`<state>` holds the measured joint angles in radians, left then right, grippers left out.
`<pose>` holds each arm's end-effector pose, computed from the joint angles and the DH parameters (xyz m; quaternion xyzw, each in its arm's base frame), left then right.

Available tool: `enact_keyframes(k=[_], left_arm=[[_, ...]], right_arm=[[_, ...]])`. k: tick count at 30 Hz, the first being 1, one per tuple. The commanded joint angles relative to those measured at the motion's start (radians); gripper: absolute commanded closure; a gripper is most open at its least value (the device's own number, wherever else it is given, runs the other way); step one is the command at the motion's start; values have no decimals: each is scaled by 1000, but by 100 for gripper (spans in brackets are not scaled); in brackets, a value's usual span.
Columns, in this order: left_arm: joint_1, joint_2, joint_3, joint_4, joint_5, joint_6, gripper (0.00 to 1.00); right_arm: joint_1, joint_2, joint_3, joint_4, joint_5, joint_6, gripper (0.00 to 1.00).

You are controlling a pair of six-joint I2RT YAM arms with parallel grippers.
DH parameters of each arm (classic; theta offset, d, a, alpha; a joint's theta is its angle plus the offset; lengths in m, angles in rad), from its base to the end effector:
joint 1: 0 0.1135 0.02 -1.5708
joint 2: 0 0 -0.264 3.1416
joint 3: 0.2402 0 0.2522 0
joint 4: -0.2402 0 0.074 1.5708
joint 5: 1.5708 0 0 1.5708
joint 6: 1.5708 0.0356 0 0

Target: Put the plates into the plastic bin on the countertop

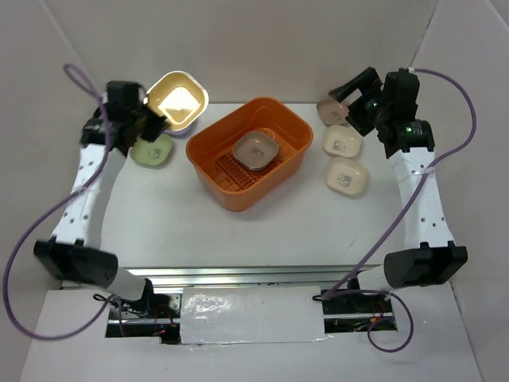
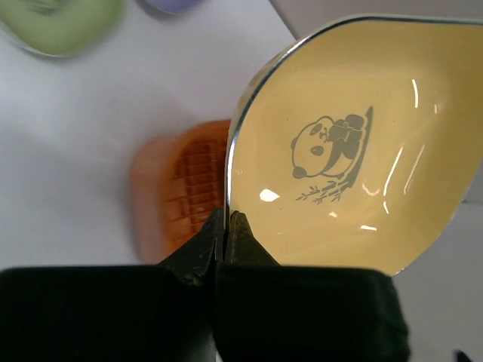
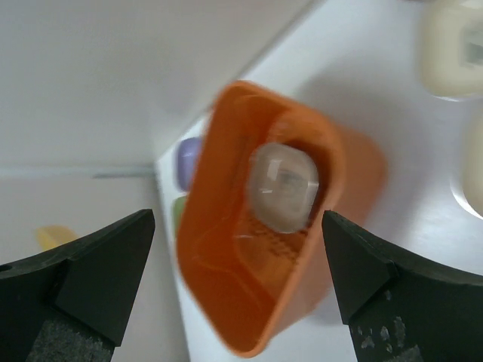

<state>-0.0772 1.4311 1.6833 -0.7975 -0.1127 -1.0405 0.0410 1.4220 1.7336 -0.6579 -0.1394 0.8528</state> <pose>0.2984 -0.0191 0.4374 -0.4275 0.7582 -0.2181 0.4413 0.2979 0.0172 0.4697 0.2856 0.7658 0.2992 0.4924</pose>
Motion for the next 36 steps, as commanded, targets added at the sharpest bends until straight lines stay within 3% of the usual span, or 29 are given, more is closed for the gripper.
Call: enact_keyframes(k=[1, 5, 12, 16, 24, 26, 27, 28, 29, 36], left_arm=[[-156, 196, 148, 66, 5, -142, 100], [-269, 353, 214, 130, -34, -312, 100], [-363, 557, 262, 218, -67, -476, 100], [-400, 669, 294, 215, -56, -501, 100], [-409, 724, 279, 155, -53, -486, 100], [-409, 723, 312, 118, -58, -461, 75], [-409, 712, 320, 110, -58, -452, 57], [-411, 700, 331, 98, -62, -451, 32], [-414, 684, 329, 95, -76, -440, 1], [-426, 517, 354, 95, -91, -346, 1]], right_arm=[[-91, -31, -146, 12, 35, 17, 0], [-205, -28, -274, 37, 29, 26, 0], [-273, -55, -463, 80, 17, 35, 0], [-293, -63, -487, 69, 1, 12, 0], [-317, -51, -471, 46, 23, -20, 0], [-319, -34, -462, 38, 47, -27, 0], [-319, -26, -456, 20, 82, -38, 0], [-320, -20, -451, 11, 107, -44, 0], [-322, -11, -441, -2, 136, -47, 0], [-331, 118, -465, 17, 270, -78, 0]])
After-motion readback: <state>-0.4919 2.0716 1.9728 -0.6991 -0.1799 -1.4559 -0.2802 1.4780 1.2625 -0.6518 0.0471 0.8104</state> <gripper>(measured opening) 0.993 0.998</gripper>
